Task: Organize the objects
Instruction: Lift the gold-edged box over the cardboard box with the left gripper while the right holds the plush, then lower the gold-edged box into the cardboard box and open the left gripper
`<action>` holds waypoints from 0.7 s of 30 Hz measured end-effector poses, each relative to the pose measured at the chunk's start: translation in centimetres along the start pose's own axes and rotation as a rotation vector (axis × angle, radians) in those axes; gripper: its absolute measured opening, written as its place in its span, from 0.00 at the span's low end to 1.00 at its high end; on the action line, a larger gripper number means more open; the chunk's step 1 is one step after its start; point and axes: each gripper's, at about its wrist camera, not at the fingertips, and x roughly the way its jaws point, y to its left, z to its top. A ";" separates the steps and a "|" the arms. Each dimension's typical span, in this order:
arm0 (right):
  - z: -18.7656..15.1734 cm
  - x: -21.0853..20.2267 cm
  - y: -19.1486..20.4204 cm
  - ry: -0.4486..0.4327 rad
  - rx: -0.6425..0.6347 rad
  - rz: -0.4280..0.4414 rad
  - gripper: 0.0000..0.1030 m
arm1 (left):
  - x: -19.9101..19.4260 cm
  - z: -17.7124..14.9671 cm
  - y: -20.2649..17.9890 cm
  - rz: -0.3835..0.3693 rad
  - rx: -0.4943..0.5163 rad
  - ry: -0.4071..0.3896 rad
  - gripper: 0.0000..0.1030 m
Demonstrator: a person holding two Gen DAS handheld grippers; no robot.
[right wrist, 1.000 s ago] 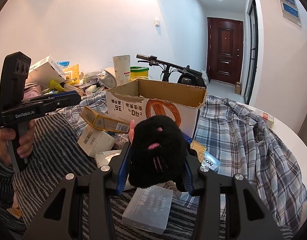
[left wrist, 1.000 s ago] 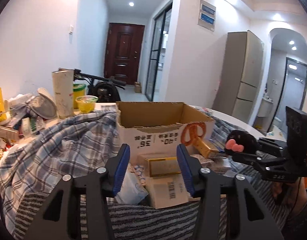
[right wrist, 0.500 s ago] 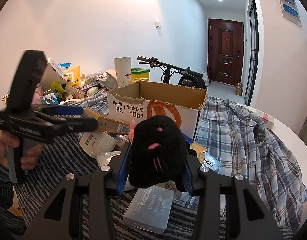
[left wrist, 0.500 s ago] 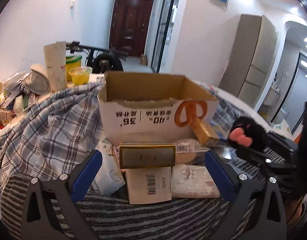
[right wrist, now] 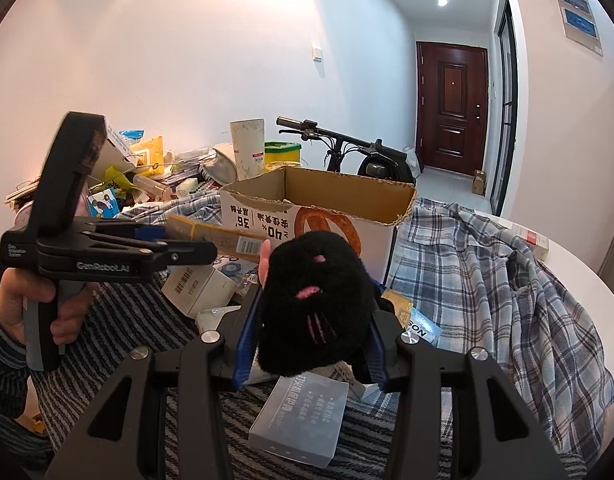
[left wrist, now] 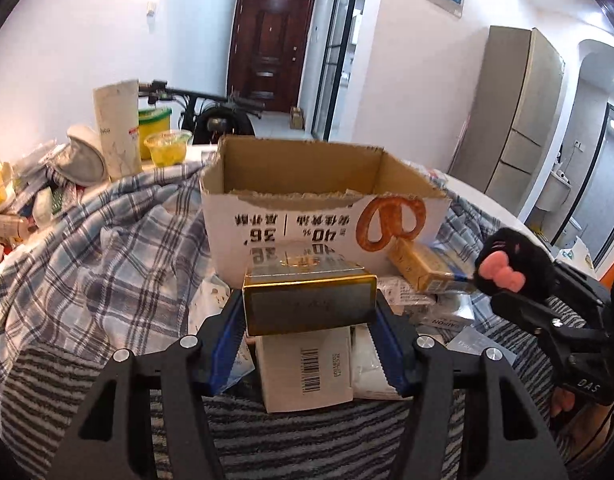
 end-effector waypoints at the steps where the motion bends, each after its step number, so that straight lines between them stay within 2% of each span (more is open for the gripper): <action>1: 0.0 0.0 0.0 0.000 -0.001 0.000 0.44 | -0.4 0.1 -0.1 0.000 0.001 -0.015 0.60; 7: 0.0 0.0 0.0 0.000 0.000 0.001 0.44 | -3.0 2.0 0.3 -0.042 -0.017 -0.077 0.60; 14: 0.0 0.0 0.0 0.000 0.001 0.001 0.44 | -5.0 8.4 0.1 -0.038 0.018 -0.193 0.60; 16: 0.0 0.0 0.0 0.001 0.001 0.001 0.44 | -4.4 10.3 0.0 -0.035 0.023 -0.222 0.60; 18: 0.0 0.0 0.0 0.000 0.001 0.001 0.44 | -3.3 11.6 -0.1 0.001 0.038 -0.256 0.60; 21: -0.1 -0.1 -0.1 0.000 0.002 0.001 0.44 | -0.3 12.0 -0.2 0.061 0.063 -0.265 0.60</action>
